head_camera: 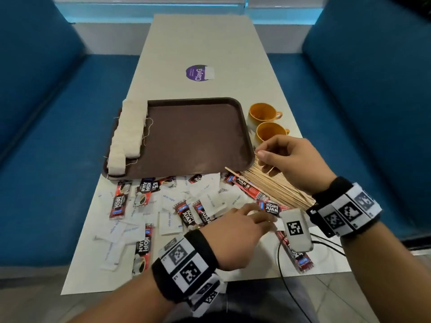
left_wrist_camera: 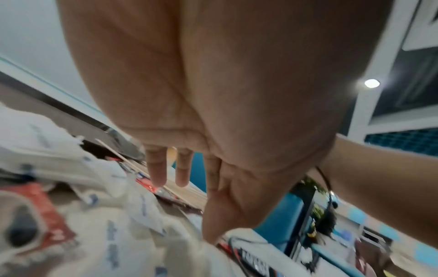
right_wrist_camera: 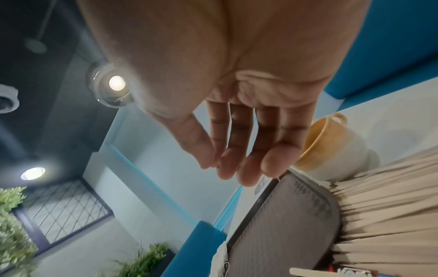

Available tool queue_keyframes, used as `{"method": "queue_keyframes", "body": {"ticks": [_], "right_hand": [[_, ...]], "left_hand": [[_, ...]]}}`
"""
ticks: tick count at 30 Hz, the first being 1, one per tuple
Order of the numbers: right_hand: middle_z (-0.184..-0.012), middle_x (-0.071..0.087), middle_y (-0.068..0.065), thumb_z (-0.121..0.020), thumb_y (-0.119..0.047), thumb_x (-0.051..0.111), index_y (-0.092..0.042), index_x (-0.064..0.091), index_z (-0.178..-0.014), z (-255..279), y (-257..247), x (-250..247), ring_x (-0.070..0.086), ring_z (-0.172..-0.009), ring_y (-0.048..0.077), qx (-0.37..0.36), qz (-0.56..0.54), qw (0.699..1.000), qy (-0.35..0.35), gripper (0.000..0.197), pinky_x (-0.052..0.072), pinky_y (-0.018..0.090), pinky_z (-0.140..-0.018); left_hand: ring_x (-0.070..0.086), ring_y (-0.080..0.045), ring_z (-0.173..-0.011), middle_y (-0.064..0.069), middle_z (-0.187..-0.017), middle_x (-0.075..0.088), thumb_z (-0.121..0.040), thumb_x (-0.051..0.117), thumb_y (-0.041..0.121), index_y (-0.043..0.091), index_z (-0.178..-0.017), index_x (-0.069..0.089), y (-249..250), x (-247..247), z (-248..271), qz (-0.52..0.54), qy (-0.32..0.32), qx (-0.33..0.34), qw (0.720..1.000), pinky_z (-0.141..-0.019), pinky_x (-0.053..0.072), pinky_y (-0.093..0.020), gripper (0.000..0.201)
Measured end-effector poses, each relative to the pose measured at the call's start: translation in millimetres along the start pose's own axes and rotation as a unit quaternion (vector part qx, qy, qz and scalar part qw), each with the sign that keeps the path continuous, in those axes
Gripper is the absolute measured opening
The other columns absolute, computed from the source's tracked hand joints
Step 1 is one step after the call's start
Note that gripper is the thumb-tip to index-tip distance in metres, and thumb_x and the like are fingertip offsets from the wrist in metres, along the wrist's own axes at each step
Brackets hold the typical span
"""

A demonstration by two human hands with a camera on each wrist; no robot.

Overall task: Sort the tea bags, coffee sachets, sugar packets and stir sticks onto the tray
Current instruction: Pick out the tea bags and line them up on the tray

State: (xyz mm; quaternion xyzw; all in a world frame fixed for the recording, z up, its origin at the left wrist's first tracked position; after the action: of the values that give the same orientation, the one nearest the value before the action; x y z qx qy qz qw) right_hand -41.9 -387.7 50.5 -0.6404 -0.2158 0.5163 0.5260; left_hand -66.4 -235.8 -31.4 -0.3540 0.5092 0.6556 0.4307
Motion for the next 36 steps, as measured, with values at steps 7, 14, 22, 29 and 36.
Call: {"method": "queue_keyframes", "body": {"ticks": [7,14,22,29,36], "right_hand": [[-0.079,0.074,0.005,-0.096,-0.015,0.07,-0.014,0.073,-0.096,15.1,25.5,-21.4,0.07,-0.07,0.019,0.042,-0.04,0.998,0.023,0.003,0.059,0.031,-0.067],[-0.08,0.073,-0.003,-0.094,-0.025,0.073,-0.025,0.074,-0.09,42.0,56.5,-12.0,0.065,-0.069,0.008,0.055,0.073,0.994,-0.055,0.004,0.055,0.023,-0.068],[-0.081,0.072,-0.012,-0.093,-0.029,0.073,-0.031,0.075,-0.089,55.1,77.7,1.8,0.062,-0.073,-0.001,0.055,0.141,0.986,-0.073,0.005,0.047,0.013,-0.067],[-0.101,0.058,-0.014,-0.094,-0.038,0.07,-0.032,0.075,-0.109,54.4,83.5,32.1,0.054,-0.086,0.001,0.042,0.248,0.962,-0.107,0.018,0.044,0.024,-0.082],[-0.118,0.045,-0.012,-0.098,-0.048,0.056,-0.034,0.061,-0.133,63.8,76.2,57.1,0.033,-0.117,0.014,0.003,0.353,0.927,-0.126,0.037,0.036,0.034,-0.103]], "left_hand": [[0.014,-0.031,-0.151,0.012,-0.165,0.021,-0.092,0.058,0.017,0.027,-0.158,0.028,21.4,20.6,-18.4,-0.073,-0.067,0.009,0.995,-0.114,0.033,-0.053,0.073],[0.01,-0.028,-0.153,0.015,-0.166,0.017,-0.09,0.054,0.016,0.034,-0.158,0.025,0.7,23.6,2.7,-0.053,-0.053,-0.047,0.996,-0.12,0.025,-0.05,0.077],[0.015,-0.035,-0.15,0.007,-0.162,0.019,-0.093,0.049,0.031,0.035,-0.159,0.022,16.8,20.0,-7.5,-0.097,-0.042,-0.046,0.993,-0.118,0.023,-0.052,0.072],[-0.004,-0.031,-0.155,0.011,-0.168,0.004,-0.094,0.047,0.03,0.035,-0.157,0.029,-1.7,8.8,18.6,-0.085,-0.035,-0.093,0.991,-0.123,0.001,-0.05,0.065],[-0.019,-0.03,-0.155,0.017,-0.169,-0.01,-0.093,0.046,0.033,0.04,-0.142,0.048,-27.1,1.3,45.1,-0.063,-0.036,-0.158,0.985,-0.122,-0.01,-0.055,0.05]]}}
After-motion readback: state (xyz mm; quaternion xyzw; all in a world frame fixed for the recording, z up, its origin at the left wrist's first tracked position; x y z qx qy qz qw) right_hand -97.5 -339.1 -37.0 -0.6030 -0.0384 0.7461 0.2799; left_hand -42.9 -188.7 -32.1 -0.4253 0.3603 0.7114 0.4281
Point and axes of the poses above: each hand's wrist, its own z-axis away from the middle knuckle, its own x-axis out of the palm, y = z × x, the point moved 7 cm from there along -z, towards the middle knuckle
